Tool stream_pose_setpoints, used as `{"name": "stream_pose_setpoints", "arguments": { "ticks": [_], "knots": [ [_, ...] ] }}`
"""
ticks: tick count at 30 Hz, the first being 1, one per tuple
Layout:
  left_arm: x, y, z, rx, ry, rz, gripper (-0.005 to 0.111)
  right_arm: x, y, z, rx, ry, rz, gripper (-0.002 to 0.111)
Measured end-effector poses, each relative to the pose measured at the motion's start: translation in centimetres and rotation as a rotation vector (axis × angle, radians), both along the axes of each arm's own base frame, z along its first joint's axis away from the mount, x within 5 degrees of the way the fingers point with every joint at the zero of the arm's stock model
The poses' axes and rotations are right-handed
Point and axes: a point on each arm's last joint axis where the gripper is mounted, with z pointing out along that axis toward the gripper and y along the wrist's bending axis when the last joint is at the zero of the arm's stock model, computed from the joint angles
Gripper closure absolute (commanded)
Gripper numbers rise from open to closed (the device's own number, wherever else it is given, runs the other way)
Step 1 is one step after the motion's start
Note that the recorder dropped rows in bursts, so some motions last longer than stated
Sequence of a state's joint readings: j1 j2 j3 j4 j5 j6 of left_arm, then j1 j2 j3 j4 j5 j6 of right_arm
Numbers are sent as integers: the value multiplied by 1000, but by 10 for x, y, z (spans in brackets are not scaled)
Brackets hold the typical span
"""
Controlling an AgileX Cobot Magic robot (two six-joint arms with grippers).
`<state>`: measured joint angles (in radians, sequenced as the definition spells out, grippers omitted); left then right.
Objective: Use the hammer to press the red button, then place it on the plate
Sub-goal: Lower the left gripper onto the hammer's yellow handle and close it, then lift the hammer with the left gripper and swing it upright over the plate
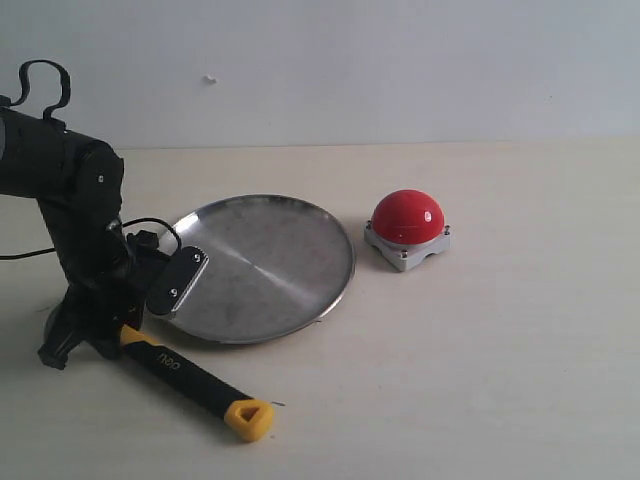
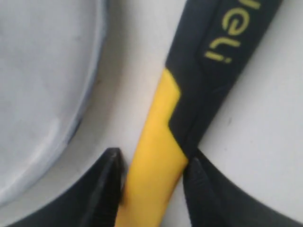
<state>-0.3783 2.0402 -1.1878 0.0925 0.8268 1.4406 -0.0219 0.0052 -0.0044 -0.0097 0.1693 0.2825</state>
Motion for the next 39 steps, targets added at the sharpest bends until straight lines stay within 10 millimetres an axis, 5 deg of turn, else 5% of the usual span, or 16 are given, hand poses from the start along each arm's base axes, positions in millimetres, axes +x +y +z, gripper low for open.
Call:
{"name": "stream_pose_setpoints", "arguments": {
  "ticks": [1,8,16,39],
  "knots": [
    [0,1,0,6,0,-8,107,0,0,0,0,0,0,108],
    [0,2,0,50,1,-18,106,0,0,0,0,0,0,108],
    [-2,27,1,370,-6,-48,107,0,0,0,0,0,0,108],
    [-15,-9,125,230,-551,-144,107,0,0,0,0,0,0,108]
  ]
}}
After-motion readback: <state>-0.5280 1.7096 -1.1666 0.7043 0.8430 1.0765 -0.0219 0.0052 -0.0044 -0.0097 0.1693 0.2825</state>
